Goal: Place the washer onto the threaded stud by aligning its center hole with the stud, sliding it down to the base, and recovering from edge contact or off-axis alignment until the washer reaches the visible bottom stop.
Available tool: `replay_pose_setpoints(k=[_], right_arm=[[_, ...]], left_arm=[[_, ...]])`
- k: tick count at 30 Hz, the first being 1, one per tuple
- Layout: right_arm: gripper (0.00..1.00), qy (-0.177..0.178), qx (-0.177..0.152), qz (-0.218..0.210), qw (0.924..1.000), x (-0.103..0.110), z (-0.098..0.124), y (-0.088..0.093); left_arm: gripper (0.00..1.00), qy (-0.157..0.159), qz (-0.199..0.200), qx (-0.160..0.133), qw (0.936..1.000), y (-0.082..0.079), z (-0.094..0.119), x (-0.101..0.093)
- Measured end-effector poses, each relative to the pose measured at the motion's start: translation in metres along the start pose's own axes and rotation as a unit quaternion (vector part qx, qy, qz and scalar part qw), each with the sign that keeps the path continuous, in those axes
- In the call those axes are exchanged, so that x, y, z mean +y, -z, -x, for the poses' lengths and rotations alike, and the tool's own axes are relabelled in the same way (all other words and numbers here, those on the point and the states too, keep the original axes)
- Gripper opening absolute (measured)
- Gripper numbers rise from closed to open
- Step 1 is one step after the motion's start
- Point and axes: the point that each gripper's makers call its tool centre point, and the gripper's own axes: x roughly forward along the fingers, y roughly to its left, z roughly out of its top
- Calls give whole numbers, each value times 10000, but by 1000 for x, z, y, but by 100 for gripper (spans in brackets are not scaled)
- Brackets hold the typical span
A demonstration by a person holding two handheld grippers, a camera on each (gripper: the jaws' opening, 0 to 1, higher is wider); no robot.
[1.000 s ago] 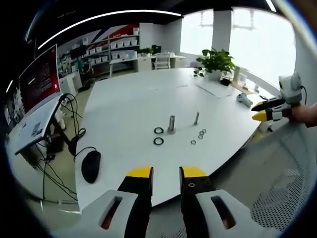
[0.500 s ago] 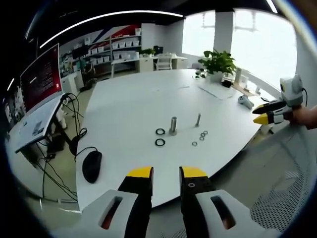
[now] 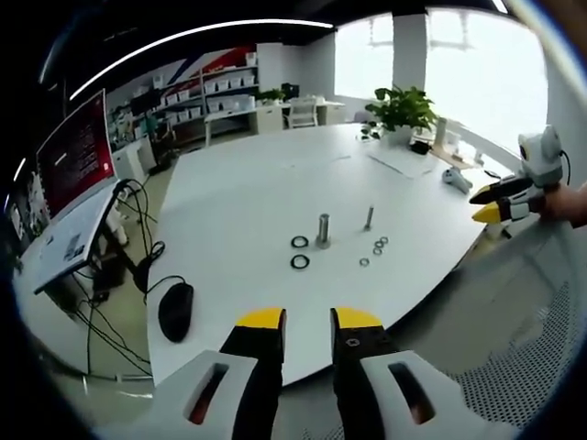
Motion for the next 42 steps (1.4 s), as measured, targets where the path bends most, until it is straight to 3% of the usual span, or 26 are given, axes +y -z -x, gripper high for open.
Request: replay_pose_setpoints(k=[5,22,31,39,42], right_arm=[[33,-162,13,7,9999,7,-1,0],[33,-242,-220,-41,9995,11,1,-9],[33,-272,-122,-30,9995,13,0,-7],[33,-293,-120,-77,9995,11,0,-8],[34,-321,-31,-34,9995,12,0,-5]], left_arm=[[17,-57,19,23,10000,1,0,0],[17,-55,118,110,9999,4,1,6],[18,39,109,223,9997,8,-1,2],[19,93,107,75,9999,-3,1,2],[20,91,329,101,9994,-4,0,4]])
